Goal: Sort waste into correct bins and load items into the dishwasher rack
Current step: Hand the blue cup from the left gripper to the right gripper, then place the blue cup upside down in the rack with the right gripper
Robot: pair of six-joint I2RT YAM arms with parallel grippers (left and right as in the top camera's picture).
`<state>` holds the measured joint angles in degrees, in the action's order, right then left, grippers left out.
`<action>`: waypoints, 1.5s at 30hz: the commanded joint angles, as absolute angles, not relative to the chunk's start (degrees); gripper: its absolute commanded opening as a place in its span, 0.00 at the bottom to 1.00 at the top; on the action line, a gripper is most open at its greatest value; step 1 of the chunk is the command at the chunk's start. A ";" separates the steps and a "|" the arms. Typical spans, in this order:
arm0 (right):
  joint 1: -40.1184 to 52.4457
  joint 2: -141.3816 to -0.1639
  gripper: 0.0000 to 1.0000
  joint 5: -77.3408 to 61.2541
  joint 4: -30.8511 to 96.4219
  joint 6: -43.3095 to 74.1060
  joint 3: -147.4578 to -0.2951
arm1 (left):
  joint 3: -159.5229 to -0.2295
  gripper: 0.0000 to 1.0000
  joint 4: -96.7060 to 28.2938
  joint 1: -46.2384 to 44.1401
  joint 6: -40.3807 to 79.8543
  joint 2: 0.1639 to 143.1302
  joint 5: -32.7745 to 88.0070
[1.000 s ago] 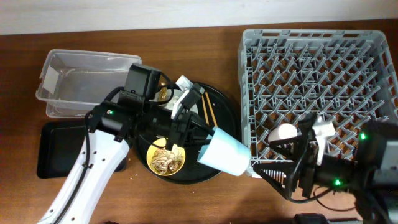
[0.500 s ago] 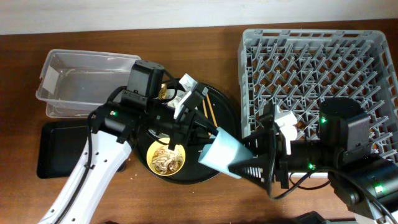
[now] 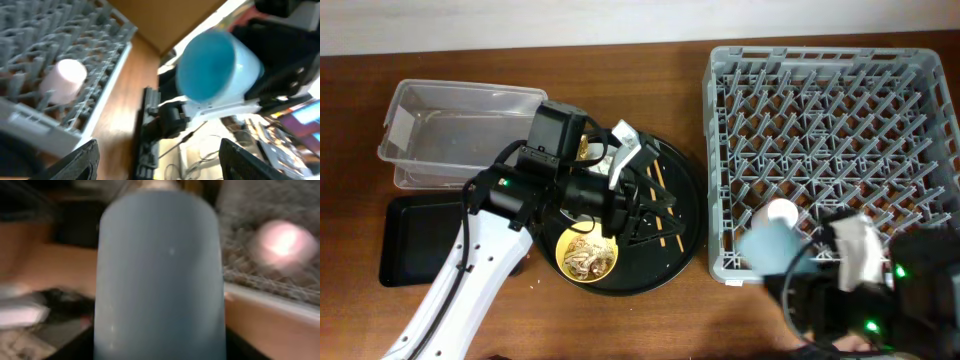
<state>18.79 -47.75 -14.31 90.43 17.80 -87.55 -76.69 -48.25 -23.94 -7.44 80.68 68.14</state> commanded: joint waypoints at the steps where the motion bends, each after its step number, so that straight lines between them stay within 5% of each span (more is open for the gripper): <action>1: 19.00 -48.01 0.59 9.93 95.00 27.92 -90.30 | -77.32 0.76 -50.37 -23.86 -6.72 80.42 62.65; 8: 17.96 -61.56 0.60 18.04 97.32 32.29 -89.97 | -77.32 0.76 -54.13 -23.86 -6.72 79.29 55.35; 12: -2.48 -73.49 0.64 13.89 95.66 19.00 -90.24 | -77.32 0.76 -54.43 -23.86 -6.72 77.93 54.15; 17: -20.62 -89.41 0.60 -12.10 91.13 4.73 -90.24 | -77.32 0.76 -54.74 -23.86 -6.74 77.87 54.15; 24: -20.71 -101.78 0.61 -10.48 87.81 5.85 -90.24 | -77.32 0.76 -54.76 -23.92 -6.72 77.87 54.17; 31: -20.91 -103.88 0.58 -1.43 85.27 11.25 -90.65 | -77.32 0.76 -54.76 -25.74 -6.74 77.87 54.15; 40: -21.50 -103.79 0.59 -4.38 97.36 7.73 -98.37 | -77.32 0.76 -54.76 -26.37 -6.72 77.87 51.46; 45: -21.34 -105.54 0.60 -4.32 92.86 8.03 -93.73 | -77.32 0.76 -54.85 -26.37 -6.72 77.87 51.35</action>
